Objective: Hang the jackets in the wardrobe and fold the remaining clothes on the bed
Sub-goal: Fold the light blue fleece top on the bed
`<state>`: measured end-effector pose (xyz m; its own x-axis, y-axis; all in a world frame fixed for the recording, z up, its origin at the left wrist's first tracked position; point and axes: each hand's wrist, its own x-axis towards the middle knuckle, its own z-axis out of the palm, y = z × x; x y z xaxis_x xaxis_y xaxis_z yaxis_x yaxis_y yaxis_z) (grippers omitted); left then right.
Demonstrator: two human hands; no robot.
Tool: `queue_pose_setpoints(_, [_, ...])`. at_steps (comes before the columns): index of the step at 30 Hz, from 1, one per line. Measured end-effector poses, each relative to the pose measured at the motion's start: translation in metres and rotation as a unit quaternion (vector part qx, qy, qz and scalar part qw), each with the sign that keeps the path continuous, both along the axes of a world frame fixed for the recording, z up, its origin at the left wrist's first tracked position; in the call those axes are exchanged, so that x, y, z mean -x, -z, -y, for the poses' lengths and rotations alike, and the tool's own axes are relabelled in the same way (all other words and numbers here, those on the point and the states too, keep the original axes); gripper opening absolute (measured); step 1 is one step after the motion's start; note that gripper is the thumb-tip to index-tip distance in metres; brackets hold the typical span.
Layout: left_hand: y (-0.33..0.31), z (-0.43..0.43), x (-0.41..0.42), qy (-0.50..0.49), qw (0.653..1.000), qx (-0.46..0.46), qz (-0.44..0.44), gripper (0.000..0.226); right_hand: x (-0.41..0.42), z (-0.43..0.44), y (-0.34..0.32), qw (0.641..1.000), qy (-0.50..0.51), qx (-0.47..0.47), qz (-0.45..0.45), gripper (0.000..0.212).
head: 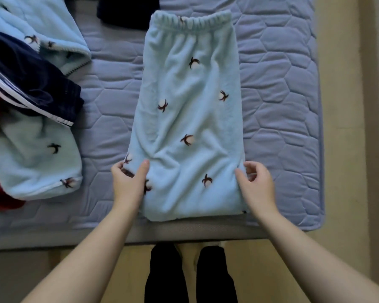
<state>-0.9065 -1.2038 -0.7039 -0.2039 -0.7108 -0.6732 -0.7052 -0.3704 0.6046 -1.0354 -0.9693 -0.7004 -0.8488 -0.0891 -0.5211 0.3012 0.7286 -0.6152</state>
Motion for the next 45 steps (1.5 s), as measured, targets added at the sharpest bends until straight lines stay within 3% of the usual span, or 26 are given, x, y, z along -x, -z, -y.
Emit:
queue_pose_setpoints(3, [-0.016, -0.025, -0.014, 0.034, 0.997, 0.065, 0.034, 0.055, -0.030, -0.009, -0.005, 0.994, -0.033, 0.013, 0.101, 0.011])
queue_pose_setpoints(8, [-0.020, -0.048, -0.036, 0.194, 0.969, 0.139, 0.070, 0.025, -0.031, -0.023, -0.001, 0.995, -0.021, 0.010, 0.101, 0.013])
queue_pose_setpoints(10, [-0.014, -0.042, -0.038, 0.172, 0.977, 0.094, 0.085, 0.018, -0.030, -0.034, 0.001, 0.992, 0.000, 0.001, 0.124, 0.010])
queue_pose_setpoints(14, [-0.003, -0.030, -0.040, 0.093, 0.995, -0.031, 0.029, 0.022, -0.032, -0.036, 0.005, 0.984, 0.009, 0.022, 0.179, 0.012])
queue_pose_setpoints(18, [0.004, -0.021, -0.048, 0.103, 0.993, -0.021, 0.053, 0.023, -0.023, -0.031, 0.008, 0.992, 0.005, 0.004, 0.129, 0.030])
queue_pose_setpoints(22, [0.007, -0.009, -0.037, 0.009, 0.992, -0.105, 0.064, 0.030, -0.018, -0.023, 0.012, 0.989, 0.025, -0.022, 0.145, 0.025])
queue_pose_setpoints(25, [0.007, 0.014, -0.013, -0.014, 1.000, -0.017, 0.020, 0.058, 0.006, 0.000, 0.008, 0.995, 0.052, 0.003, 0.089, 0.027])
queue_pose_setpoints(28, [0.009, 0.035, 0.013, 0.089, 0.992, 0.078, 0.043, 0.060, 0.038, 0.036, 0.009, 0.999, 0.028, 0.007, 0.025, 0.035])
queue_pose_setpoints(30, [0.017, 0.045, 0.026, 0.213, 0.962, 0.135, 0.101, 0.037, 0.055, 0.057, 0.020, 1.000, 0.027, -0.003, -0.005, 0.034])
queue_pose_setpoints(32, [0.025, 0.053, 0.031, 0.292, 0.923, 0.191, 0.160, 0.036, 0.068, 0.063, 0.035, 0.998, 0.041, -0.045, -0.036, 0.033])
queue_pose_setpoints(35, [0.031, 0.059, 0.034, 0.316, 0.903, 0.182, 0.229, 0.041, 0.074, 0.056, 0.048, 0.993, 0.041, -0.106, -0.030, 0.032])
queue_pose_setpoints(37, [0.027, 0.062, 0.045, 0.284, 0.911, 0.184, 0.235, 0.040, 0.079, 0.060, 0.046, 0.994, 0.040, -0.094, -0.034, 0.028])
queue_pose_setpoints(39, [0.019, 0.068, 0.064, 0.274, 0.900, 0.293, 0.170, 0.036, 0.092, 0.071, 0.038, 0.991, -0.001, -0.080, -0.112, 0.034])
queue_pose_setpoints(42, [0.015, 0.065, 0.104, 0.419, 0.783, 0.461, 0.015, 0.056, 0.108, 0.102, 0.026, 0.923, -0.202, -0.100, -0.311, 0.058])
queue_pose_setpoints(45, [0.034, 0.062, 0.142, 0.591, 0.650, 0.477, 0.007, 0.066, 0.114, 0.135, 0.042, 0.837, -0.417, -0.128, -0.329, 0.063])
